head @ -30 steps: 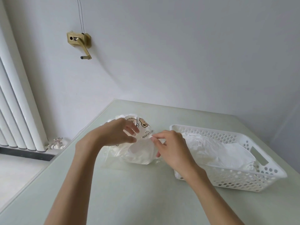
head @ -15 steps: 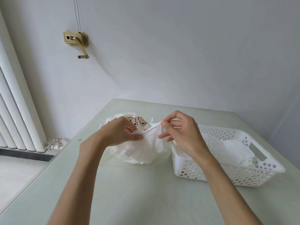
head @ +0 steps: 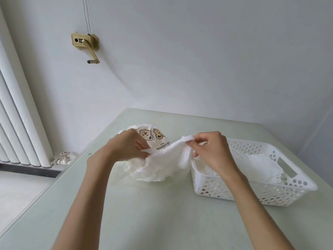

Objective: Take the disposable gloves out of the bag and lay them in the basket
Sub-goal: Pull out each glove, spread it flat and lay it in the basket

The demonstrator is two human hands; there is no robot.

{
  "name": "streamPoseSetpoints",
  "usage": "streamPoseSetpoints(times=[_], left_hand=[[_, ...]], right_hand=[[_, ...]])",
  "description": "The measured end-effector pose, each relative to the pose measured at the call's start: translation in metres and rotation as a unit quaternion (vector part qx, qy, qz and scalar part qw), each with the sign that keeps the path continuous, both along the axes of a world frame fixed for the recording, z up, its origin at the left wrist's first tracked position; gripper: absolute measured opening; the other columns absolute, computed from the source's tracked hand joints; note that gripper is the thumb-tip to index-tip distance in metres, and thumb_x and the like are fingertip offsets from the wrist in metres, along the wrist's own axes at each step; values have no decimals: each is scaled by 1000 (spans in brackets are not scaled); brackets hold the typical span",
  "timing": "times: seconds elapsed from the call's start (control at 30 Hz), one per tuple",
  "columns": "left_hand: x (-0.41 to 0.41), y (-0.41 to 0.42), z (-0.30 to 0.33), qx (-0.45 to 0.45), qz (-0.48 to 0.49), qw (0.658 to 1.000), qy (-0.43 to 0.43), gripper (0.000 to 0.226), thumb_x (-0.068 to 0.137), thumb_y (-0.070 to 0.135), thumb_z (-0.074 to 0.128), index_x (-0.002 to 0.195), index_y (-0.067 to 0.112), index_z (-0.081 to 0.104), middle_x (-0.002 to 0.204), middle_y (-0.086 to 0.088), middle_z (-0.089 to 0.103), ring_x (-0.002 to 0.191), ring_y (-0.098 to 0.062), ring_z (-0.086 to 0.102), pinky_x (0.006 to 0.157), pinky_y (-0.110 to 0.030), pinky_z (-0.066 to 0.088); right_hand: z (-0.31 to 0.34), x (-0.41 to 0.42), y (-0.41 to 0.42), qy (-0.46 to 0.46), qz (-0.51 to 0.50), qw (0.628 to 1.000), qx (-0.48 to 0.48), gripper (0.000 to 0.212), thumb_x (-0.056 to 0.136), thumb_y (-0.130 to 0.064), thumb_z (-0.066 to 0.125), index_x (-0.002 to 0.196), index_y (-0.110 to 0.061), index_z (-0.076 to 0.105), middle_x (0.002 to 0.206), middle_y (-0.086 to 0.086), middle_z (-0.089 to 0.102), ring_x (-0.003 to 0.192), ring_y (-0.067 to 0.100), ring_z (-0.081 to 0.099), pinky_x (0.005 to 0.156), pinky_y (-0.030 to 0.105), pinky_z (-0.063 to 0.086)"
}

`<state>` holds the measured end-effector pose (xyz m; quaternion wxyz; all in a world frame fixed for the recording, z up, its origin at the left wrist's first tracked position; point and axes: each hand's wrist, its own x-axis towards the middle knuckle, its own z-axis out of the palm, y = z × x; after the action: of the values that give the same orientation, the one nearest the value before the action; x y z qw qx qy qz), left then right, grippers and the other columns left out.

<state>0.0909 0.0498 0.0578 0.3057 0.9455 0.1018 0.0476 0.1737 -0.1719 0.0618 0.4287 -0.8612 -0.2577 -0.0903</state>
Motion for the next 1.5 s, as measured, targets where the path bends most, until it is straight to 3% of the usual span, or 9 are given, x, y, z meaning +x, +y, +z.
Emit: streamPoseSetpoints(times=[0.2,0.3,0.43,0.57,0.73,0.87,1.13,1.4,1.5], left_hand=[[4,-7,-6,70,29,997,-7,26,59,44,86,71,33,65,81,19,67,77,-2,60,65,-25,42],[8,-13,-8,83,19,996,-11,38,59,44,86,77,32,55,85,20,58,76,1,52,59,-23,36],[5,-12,-3,25,-29,999,33,42,63,34,87,93,30,58,92,18,56,87,-7,56,54,-22,46],[-1,-14,4,31,-65,991,109,58,63,51,83,111,35,54,109,21,54,100,-2,55,91,-30,50],[17,-26,-10,85,-18,994,71,54,67,55,78,107,29,54,108,14,56,97,-11,52,87,-30,44],[22,-17,-23,145,34,987,54,45,64,43,82,99,31,57,110,11,61,103,-15,55,85,-32,42],[25,-16,-26,172,23,981,88,46,69,41,80,108,27,60,116,8,61,108,-18,56,92,-34,45],[0,-19,9,59,-54,987,142,84,59,72,71,131,38,44,127,21,49,108,-3,53,93,-33,51],[-9,-24,29,83,-1,996,22,87,61,86,40,133,38,44,133,20,49,119,-6,54,98,-34,46]], right_hand=[[-3,12,-10,97,52,994,19,18,93,-13,56,97,-15,73,88,3,73,60,17,69,51,18,45],[-7,11,-9,29,30,998,-42,46,85,-9,64,124,-31,58,107,-8,62,73,13,67,76,26,50],[15,5,-21,72,102,988,-94,62,88,4,48,135,-36,44,131,-4,47,102,13,58,79,16,44],[32,-13,-31,106,58,968,-218,46,98,-36,45,141,-24,34,143,-4,38,125,14,44,98,28,36],[8,-39,0,-35,-19,936,-349,66,80,-66,56,119,-14,50,120,2,47,118,22,43,90,34,40],[7,-14,-6,-31,-19,984,-176,16,86,-35,65,88,-20,70,89,-7,67,91,16,62,73,27,43],[29,16,-40,199,76,951,222,15,97,-16,52,94,-12,66,92,5,68,80,16,66,65,19,56],[26,12,-42,269,158,939,146,24,101,-16,43,98,-18,66,87,-3,67,77,9,63,70,24,48],[25,7,-36,286,193,932,111,25,101,-18,43,98,-17,68,87,-4,68,77,7,63,69,21,47]])
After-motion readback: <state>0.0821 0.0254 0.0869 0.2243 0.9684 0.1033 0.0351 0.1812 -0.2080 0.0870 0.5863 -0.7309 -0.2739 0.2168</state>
